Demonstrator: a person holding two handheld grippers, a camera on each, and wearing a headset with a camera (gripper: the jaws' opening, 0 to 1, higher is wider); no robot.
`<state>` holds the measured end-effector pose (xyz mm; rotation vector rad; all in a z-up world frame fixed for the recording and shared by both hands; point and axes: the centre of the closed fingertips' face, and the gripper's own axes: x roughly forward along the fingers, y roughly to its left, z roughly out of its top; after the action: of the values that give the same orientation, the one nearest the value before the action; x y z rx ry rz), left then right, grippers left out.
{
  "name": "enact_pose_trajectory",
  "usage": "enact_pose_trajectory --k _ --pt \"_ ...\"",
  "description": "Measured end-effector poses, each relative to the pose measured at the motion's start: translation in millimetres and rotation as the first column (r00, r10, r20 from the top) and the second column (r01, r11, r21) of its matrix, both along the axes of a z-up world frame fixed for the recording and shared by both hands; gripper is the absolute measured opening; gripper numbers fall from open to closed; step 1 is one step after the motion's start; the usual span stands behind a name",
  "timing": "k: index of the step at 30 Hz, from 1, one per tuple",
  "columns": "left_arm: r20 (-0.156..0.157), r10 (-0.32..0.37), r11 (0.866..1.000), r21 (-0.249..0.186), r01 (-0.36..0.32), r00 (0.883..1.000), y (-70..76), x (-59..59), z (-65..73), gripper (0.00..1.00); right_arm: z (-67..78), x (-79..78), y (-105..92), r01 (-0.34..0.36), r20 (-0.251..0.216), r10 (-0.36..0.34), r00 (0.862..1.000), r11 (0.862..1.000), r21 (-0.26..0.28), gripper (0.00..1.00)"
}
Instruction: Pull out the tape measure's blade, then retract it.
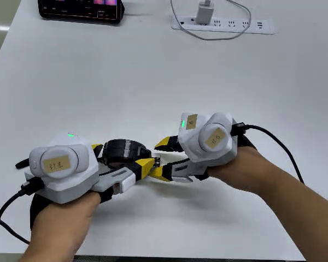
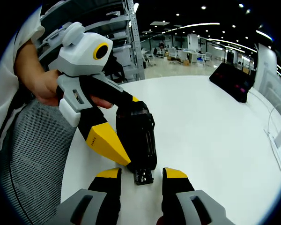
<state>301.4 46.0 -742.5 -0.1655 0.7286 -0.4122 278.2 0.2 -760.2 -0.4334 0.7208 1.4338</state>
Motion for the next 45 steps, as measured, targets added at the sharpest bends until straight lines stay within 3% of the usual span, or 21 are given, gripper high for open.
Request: enact_pose_trajectory --k 7,14,17,24,29,40,45 --pt "0.022 -0.029 0.999 0.018 0.028 0.999 -2.0 -1.4 4.1 0.75 3.0 0.5 -4.8 0.011 0.009 -0.011 1.0 1.0 -0.005 0.34" --pt "0.068 -0.072 0.996 0.057 0.068 0.995 -0.9 -1.6 16.2 0.81 12.4 0.3 -12.0 0.056 0.016 -0.056 0.998 0.998 0.016 0.43" --pt "0.107 -0.108 0.991 0.094 0.098 0.988 0.8 -1.9 20.7 0.84 17.0 -0.1 -17.5 0.086 0.009 -0.086 0.996 0.996 0.023 0.46" --pt "0.103 -0.168 0.982 0.11 0.157 0.98 1.4 -10.2 22.1 0.85 25.3 -2.3 -28.9 0.139 -0.008 -0.139 0.99 0.989 0.043 0.53" --pt "0.125 -0.206 0.976 0.102 0.194 0.971 1.8 -13.2 28.4 0.86 30.8 0.2 -37.9 0.18 -0.002 -0.18 0.984 0.982 0.054 0.56" --pt "0.134 -0.271 0.96 0.114 0.257 0.953 5.7 -25.6 33.5 0.88 35.9 -2.3 -48.3 0.205 0.007 -0.205 0.979 0.977 0.064 0.63" --pt "0.128 -0.276 0.958 0.116 0.262 0.953 12.9 -31.9 33.6 0.88 37.6 -2.2 -54.4 0.216 0.011 -0.217 0.976 0.974 0.069 0.65"
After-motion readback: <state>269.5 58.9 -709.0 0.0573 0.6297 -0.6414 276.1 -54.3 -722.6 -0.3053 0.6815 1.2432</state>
